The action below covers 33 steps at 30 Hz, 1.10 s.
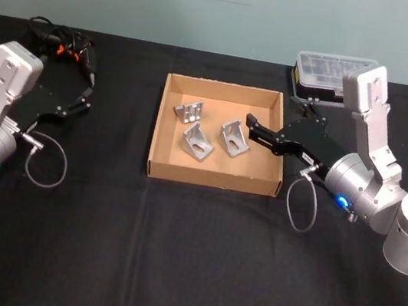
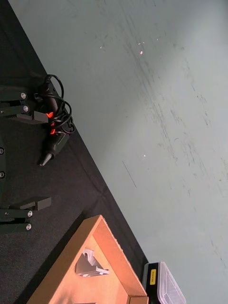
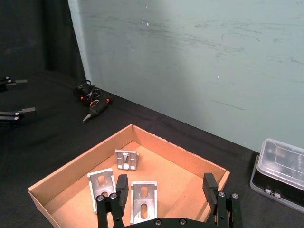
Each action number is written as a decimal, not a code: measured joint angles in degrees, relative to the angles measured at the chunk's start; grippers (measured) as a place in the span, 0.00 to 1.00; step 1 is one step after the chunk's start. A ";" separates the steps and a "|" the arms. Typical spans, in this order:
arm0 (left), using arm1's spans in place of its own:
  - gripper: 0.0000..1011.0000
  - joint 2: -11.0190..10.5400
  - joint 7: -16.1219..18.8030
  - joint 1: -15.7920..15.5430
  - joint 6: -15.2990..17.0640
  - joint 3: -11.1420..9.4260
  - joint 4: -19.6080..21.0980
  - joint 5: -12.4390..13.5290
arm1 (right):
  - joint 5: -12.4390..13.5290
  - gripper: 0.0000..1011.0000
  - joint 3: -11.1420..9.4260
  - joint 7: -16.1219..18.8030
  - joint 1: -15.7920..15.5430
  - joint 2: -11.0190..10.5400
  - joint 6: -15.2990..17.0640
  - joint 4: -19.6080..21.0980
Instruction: Use one hand to pick up the angle iron from the table and place it into the box.
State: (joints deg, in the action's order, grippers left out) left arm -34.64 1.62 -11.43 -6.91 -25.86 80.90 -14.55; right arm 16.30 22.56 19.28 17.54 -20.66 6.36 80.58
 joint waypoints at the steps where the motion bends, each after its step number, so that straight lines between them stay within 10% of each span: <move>1: 0.99 0.00 0.00 0.00 0.00 0.00 0.00 0.00 | 0.00 0.99 0.00 0.00 0.00 0.00 0.00 0.00; 33: 0.99 0.00 0.00 0.00 0.00 0.00 0.00 0.00 | 0.00 0.99 0.00 0.01 0.00 0.00 0.00 0.00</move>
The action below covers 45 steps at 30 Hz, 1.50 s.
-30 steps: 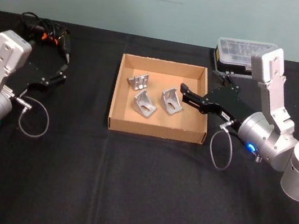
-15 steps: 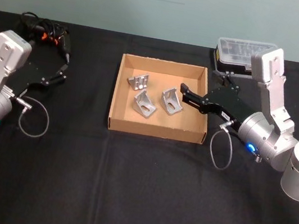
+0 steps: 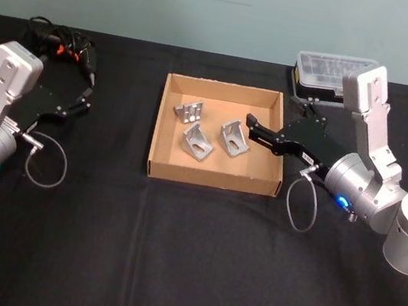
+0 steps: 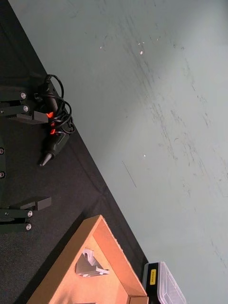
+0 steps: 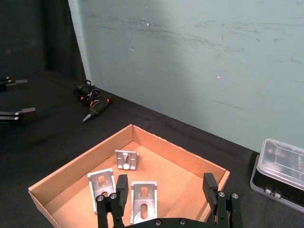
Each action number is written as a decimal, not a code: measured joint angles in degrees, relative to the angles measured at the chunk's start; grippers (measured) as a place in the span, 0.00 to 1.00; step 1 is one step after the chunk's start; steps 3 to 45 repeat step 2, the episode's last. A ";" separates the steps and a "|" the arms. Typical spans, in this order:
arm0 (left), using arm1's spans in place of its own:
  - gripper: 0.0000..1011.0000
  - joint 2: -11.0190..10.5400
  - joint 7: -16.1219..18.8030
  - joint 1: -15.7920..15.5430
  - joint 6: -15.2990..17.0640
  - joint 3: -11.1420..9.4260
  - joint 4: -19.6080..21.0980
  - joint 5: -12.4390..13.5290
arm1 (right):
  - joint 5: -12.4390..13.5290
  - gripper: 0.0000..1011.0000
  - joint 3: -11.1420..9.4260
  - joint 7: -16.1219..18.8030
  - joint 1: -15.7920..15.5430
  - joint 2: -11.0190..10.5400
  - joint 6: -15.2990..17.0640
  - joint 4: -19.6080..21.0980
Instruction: Use one hand to pick up the angle iron from the table and place it into the box.
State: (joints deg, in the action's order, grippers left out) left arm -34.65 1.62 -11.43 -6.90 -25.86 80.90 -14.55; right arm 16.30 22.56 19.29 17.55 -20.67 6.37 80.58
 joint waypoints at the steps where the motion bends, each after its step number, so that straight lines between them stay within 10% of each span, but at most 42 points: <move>1: 0.99 0.00 0.00 0.00 0.00 0.00 0.00 0.00 | 0.00 0.99 0.00 0.00 0.00 0.00 0.00 0.00; 45: 0.99 0.00 0.00 0.00 0.00 0.00 0.00 0.00 | 0.00 0.99 0.00 0.00 0.00 0.00 0.00 0.00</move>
